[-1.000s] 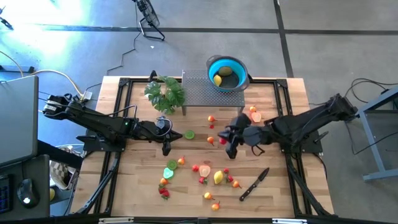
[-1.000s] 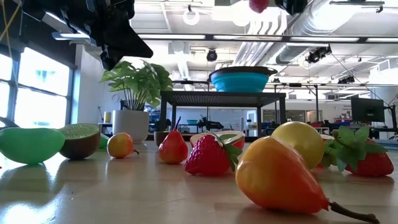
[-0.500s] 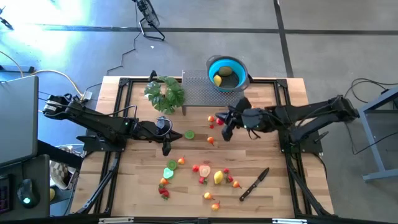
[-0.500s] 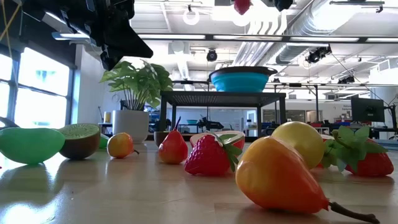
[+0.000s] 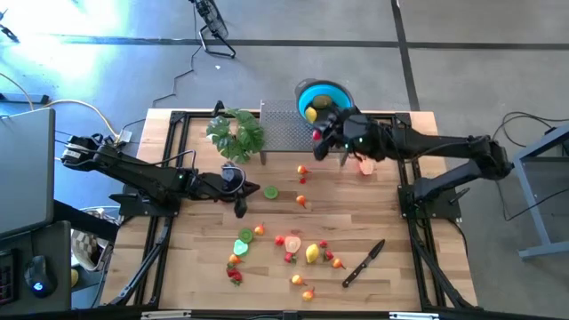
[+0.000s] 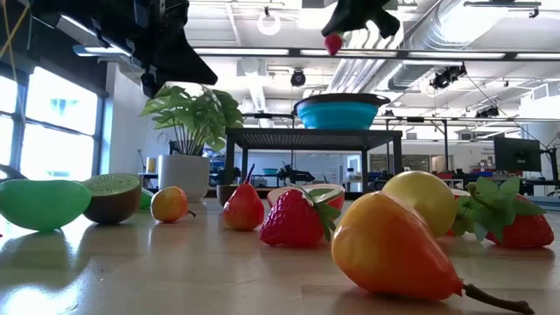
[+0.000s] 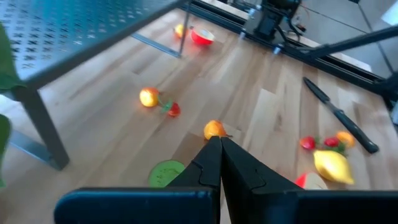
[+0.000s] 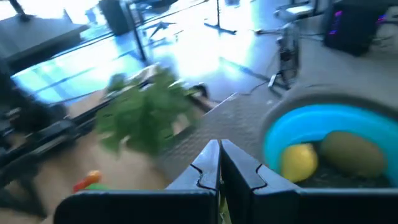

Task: Pick & Place Fruit
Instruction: Put the red strawberry in the blue bowl on the shelf

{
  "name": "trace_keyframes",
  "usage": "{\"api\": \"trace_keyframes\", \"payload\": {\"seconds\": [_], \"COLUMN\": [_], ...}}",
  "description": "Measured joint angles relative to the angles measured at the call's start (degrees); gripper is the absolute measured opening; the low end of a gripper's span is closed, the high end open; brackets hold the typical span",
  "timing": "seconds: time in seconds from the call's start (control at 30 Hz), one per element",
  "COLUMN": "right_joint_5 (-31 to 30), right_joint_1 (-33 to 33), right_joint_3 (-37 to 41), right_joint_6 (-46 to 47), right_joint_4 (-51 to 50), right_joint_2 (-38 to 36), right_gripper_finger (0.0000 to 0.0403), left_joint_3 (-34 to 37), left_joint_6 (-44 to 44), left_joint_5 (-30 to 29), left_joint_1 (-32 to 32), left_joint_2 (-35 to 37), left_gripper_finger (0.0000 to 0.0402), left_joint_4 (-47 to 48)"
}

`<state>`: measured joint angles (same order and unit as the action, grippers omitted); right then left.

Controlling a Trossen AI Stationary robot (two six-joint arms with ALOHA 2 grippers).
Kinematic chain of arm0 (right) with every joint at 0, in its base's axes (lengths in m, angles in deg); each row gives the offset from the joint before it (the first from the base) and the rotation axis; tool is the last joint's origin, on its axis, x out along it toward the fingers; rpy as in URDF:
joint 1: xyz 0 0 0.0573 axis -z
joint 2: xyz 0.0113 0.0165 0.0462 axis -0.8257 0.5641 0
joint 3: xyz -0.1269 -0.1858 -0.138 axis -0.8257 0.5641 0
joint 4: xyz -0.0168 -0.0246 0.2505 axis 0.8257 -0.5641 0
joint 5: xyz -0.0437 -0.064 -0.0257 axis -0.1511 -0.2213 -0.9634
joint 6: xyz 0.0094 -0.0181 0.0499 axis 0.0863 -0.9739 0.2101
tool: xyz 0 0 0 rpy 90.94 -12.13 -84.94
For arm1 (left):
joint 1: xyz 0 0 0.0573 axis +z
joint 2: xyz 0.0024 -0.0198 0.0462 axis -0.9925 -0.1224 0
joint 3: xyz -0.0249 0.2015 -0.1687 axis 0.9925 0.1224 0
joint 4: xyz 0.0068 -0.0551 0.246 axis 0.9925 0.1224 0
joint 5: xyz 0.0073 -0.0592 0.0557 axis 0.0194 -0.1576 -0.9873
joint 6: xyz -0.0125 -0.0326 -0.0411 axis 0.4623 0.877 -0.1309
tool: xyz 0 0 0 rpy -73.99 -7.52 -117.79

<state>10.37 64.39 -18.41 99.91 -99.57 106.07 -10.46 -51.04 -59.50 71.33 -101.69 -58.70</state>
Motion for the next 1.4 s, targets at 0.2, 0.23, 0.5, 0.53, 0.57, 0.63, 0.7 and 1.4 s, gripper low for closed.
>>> {"api": "trace_keyframes", "payload": {"seconds": [0.2, 0.23, 0.5, 0.53, 0.57, 0.63, 0.7, 1.4], "right_joint_5": [0.02, 0.02, 1.31, 1.3, 1.28, 1.46, 2.38, 5.95], "right_joint_1": [7.61, 8.78, 16.95, 17.73, 18.51, 19.77, 21.25, 27.32], "right_joint_3": [0.0, 0.0, 0.0, 0.0, 0.0, 0.0, 0.0, 0.0], "right_joint_6": [-2.66, -3.04, -5.03, -5.51, -5.88, -5.96, -5.97, -5.95], "right_joint_4": [0.23, 0.21, 0.18, 0.18, 0.24, 0.38, 0.37, 1.98], "right_joint_2": [0.0, 0.0, 0.02, 0.02, 0.23, 0.77, 1.72, 12.17], "right_gripper_finger": [0.0003, 0.0003, 0.0003, 0.0003, 0.0003, 0.0003, 0.0003, 0.0003], "left_joint_3": [0.0, 0.0, 0.0, 0.0, 0.0, 0.0, 0.0, 0.0], "left_joint_6": [-0.01, 0.01, 0.01, 0.01, 0.01, 0.01, 0.01, 0.03], "left_joint_5": [-0.8, -0.92, -1.52, -1.52, -1.52, -1.55, -1.55, -1.61], "left_joint_1": [0.0, 0.0, 0.0, 0.0, 0.0, 0.0, 0.0, 0.0], "left_joint_2": [0.0, 0.0, 0.0, 0.0, 0.0, 0.0, 0.0, 0.0], "left_gripper_finger": [0.0, 0.0, 0.0, 0.0, 0.0, 0.0, 0.0, 0.0], "left_joint_4": [0.02, 0.02, 0.02, 0.02, 0.02, 0.02, 0.01, 0.09]}}
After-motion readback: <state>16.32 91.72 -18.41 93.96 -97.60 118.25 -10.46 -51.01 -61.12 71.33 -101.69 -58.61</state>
